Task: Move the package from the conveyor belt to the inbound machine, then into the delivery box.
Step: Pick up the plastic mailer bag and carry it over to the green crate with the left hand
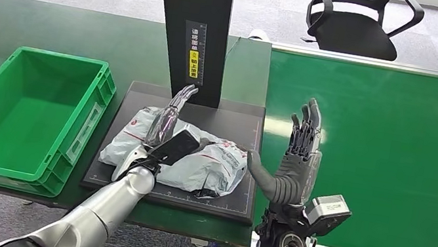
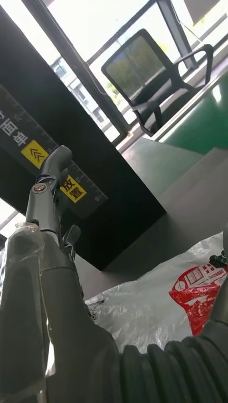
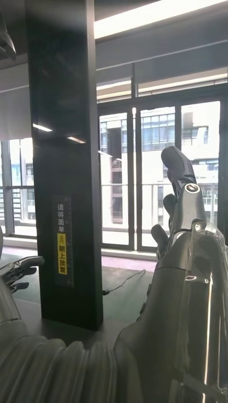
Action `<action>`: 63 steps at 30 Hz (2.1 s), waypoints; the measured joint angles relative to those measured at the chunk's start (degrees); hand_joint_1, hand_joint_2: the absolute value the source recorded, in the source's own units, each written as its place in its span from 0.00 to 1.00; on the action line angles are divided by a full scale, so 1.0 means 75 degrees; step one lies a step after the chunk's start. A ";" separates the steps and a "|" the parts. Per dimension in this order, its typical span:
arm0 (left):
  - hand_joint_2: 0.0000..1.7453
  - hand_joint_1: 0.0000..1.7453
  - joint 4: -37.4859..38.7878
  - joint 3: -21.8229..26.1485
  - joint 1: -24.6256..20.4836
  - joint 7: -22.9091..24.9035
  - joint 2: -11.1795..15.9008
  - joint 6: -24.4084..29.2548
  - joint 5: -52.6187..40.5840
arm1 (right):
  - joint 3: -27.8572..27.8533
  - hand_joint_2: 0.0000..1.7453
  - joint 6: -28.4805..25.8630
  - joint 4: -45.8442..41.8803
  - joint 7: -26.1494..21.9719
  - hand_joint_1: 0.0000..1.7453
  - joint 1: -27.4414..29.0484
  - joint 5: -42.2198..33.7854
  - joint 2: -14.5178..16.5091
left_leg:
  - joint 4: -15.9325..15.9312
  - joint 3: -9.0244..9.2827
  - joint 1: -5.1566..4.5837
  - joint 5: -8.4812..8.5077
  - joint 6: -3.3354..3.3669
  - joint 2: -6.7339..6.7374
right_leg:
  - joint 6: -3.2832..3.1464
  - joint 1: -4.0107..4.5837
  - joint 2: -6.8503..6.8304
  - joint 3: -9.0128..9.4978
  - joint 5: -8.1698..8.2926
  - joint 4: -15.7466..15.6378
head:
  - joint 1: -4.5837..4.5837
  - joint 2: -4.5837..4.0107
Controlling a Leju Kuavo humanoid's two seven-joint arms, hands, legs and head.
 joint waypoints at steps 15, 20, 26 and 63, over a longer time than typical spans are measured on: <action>1.00 0.00 0.0162 -0.0011 0.0893 -0.0517 0.0883 0.0359 -0.0094 | -0.0475 1.00 0.0382 -0.0034 0.0000 0.00 0.0318 0.0060 -0.0006 | -0.0005 -0.0007 0.0000 -0.0003 -0.0003 0.0005 | -0.0002 0.0001 0.0004 -0.0006 -0.0004 0.0002 | -0.0001 0.0000; 1.00 0.00 -0.1666 0.0216 0.2021 -0.0368 0.1500 -0.0047 0.0114 | -0.0678 1.00 0.0424 -0.0139 0.0000 0.00 0.0588 0.0176 -0.0006 | -0.0007 -0.0006 0.0002 -0.0007 -0.0007 0.0013 | -0.0004 0.0002 0.0013 -0.0011 -0.0006 0.0002 | 0.0001 0.0000; 1.00 0.00 -0.3947 0.0717 0.3335 -0.0100 0.2011 -0.0696 -0.0019 | -0.0833 1.00 0.0439 -0.0238 0.0000 0.00 0.0774 0.0208 -0.0012 | -0.0008 -0.0008 0.0002 -0.0007 -0.0007 0.0011 | -0.0003 0.0002 0.0011 -0.0014 -0.0011 0.0002 | 0.0001 0.0000; 1.00 0.00 -0.1995 -0.0593 0.1629 0.0680 0.1235 -0.0892 -0.2227 | -0.0895 1.00 0.0500 -0.0219 0.0000 0.00 0.0664 0.0231 0.0041 | -0.0004 -0.0006 0.0001 -0.0006 -0.0007 0.0002 | -0.0002 0.0001 0.0006 -0.0009 -0.0007 0.0001 | 0.0001 0.0000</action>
